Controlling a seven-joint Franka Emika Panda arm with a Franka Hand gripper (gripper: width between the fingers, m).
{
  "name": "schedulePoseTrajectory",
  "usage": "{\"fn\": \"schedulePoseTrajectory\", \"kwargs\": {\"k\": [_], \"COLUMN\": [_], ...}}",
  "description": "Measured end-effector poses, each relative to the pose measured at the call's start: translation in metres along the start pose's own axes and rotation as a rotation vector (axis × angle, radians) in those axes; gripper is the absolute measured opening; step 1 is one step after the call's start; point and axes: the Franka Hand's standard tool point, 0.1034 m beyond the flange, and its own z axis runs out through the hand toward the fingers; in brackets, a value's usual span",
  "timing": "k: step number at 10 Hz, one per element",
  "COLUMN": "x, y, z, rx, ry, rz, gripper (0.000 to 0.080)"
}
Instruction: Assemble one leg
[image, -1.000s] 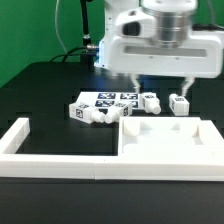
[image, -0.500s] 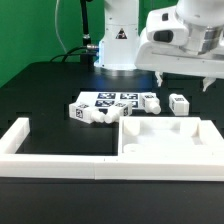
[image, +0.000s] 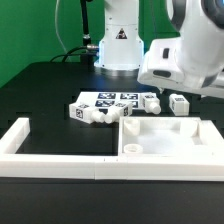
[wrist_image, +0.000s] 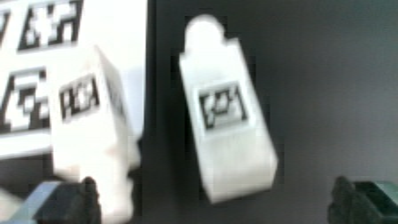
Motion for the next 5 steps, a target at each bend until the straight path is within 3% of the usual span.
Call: {"fn": "schedulePoseTrajectory", "kwargs": {"k": [1, 4, 5], "x": [0.003, 0.01, 0.011], "y": [-0.002, -0.003, -0.015], "z": [-0.003, -0.004, -0.006], "rx": [-0.01, -0.007, -0.008], "ry": [-0.034, 0.005, 0.044], "rz": [-0.002, -0.019, -0.132], "gripper": [0.0649, 0.0649, 0.0649]}}
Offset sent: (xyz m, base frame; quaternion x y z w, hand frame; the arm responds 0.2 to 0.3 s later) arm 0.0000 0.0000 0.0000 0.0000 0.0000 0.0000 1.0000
